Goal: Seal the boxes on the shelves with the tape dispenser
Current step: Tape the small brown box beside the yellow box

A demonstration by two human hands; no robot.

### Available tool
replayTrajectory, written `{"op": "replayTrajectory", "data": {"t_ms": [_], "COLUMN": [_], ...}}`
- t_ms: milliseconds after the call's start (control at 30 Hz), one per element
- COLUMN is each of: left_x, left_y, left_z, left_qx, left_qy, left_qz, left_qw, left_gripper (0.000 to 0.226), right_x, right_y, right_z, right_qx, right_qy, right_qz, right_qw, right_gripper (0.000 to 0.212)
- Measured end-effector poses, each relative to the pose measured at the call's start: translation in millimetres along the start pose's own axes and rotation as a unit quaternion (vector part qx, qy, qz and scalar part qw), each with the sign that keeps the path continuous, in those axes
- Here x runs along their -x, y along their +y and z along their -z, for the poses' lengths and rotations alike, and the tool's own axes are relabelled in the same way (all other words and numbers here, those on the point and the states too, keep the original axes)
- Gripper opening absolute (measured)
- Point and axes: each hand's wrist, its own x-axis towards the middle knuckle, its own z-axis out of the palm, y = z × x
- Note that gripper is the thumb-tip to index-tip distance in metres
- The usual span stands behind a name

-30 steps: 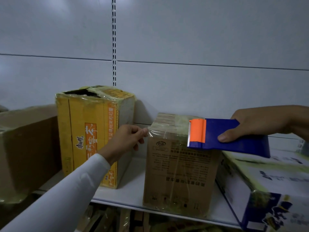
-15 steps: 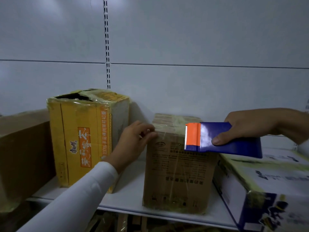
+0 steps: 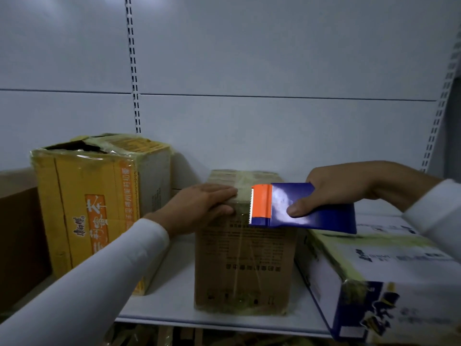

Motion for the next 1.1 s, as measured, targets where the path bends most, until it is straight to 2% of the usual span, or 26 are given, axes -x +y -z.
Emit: {"op": "replayTrajectory", "data": {"t_ms": [100, 200, 333, 433, 567, 700, 767, 900, 1000, 1100], "left_x": [5.2, 9.1, 13.0, 5.8, 0.3, -29.1, -49.4, -74.3, -71.9, -69.1], "left_y": [-4.8, -10.3, -15.1, -4.6, 6.5, 36.3, 58.3, 82.7, 75.0, 71.0], "left_z": [-3.0, -0.9, -0.5, -1.3, 5.1, 13.6, 5.3, -21.8, -30.7, -32.5], "left_qx": [0.018, 0.041, 0.050, 0.046, -0.003, -0.160, -0.142, -0.071, -0.088, -0.085], "left_qy": [0.014, 0.001, 0.017, 0.009, -0.002, 0.011, 0.009, -0.089, -0.053, -0.057], "left_qz": [-0.007, 0.013, 0.020, 0.010, 0.028, 0.047, 0.017, -0.023, -0.008, 0.007], "left_qw": [1.000, 0.999, 0.998, 0.999, 1.000, 0.986, 0.990, 0.993, 0.995, 0.995], "left_gripper": [0.052, 0.062, 0.059, 0.060, 0.066, 0.076, 0.070, 0.057, 0.069, 0.073], "right_x": [-0.1, 6.5, 21.1, 18.5, 3.7, -4.4, -7.3, -10.4, -11.9, -11.5], "right_y": [4.1, 20.2, 63.9, 86.9, 99.3, 107.6, 110.3, 117.4, 124.6, 135.4], "right_z": [4.4, 18.0, 36.1, 32.3, 13.9, 6.1, 4.8, 5.1, 3.0, 1.3], "right_qx": [0.003, 0.034, 0.021, -0.001, -0.032, -0.070, -0.076, -0.084, -0.086, -0.097], "right_qy": [-0.008, -0.016, -0.051, -0.046, -0.003, 0.019, 0.016, 0.005, -0.007, 0.004], "right_qz": [0.012, 0.017, -0.004, -0.004, 0.027, 0.057, 0.067, 0.080, 0.089, 0.102], "right_qw": [1.000, 0.999, 0.998, 0.999, 0.999, 0.996, 0.995, 0.993, 0.992, 0.990], "right_gripper": [0.071, 0.069, 0.059, 0.055, 0.051, 0.039, 0.039, 0.049, 0.055, 0.052]}}
